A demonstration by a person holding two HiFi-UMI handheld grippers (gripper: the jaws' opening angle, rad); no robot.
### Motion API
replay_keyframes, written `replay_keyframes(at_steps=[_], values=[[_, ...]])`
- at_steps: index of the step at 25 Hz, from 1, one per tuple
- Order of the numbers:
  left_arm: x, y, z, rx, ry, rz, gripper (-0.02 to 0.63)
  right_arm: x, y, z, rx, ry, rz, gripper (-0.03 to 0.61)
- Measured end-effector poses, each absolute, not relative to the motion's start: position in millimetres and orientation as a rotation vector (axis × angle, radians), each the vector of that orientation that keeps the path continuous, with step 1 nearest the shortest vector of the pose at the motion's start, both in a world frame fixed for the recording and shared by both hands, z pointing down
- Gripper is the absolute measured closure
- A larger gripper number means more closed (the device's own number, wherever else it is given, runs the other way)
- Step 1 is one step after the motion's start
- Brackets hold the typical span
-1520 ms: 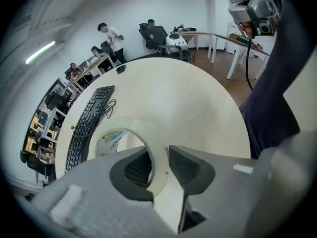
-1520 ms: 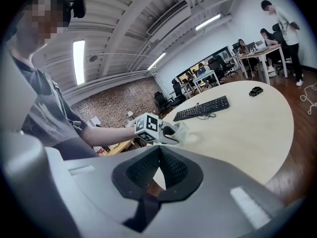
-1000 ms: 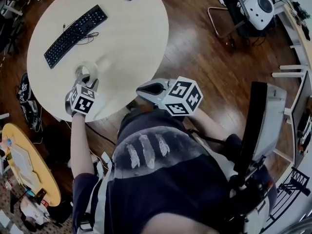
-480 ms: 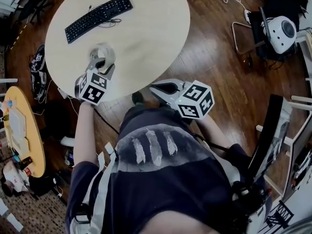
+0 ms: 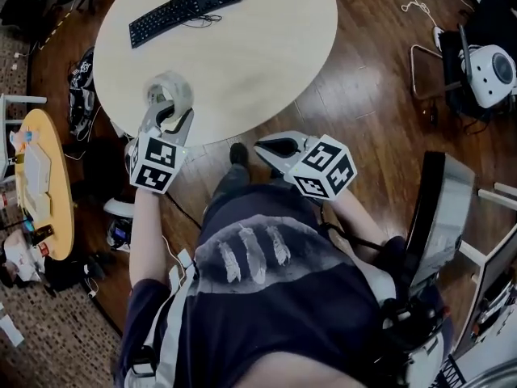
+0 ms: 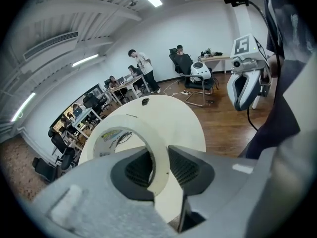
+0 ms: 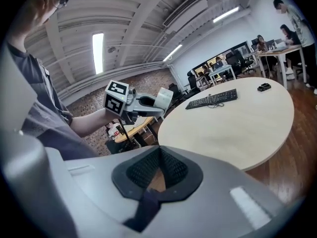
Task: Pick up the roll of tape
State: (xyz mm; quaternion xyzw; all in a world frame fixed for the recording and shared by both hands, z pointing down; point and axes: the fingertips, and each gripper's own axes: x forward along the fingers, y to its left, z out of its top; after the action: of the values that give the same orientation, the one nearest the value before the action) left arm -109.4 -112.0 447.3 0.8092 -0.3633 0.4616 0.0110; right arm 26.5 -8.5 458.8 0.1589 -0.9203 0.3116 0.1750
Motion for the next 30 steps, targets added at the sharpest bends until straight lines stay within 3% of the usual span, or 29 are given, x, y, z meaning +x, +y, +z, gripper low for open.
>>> replay_keyframes(at_steps=[13,30], values=[[-127.4,-78.5,399.0,2.584,-1.301,1.247,0.523,-18.5,4.4,449.5,0.297,-2.587,0.745,0.572],[-208.9,0.9,387.0,2.717,-1.131,1.136,0.522,-133.1,83.8,436.1,0.264,-2.493,0.636,0.572]])
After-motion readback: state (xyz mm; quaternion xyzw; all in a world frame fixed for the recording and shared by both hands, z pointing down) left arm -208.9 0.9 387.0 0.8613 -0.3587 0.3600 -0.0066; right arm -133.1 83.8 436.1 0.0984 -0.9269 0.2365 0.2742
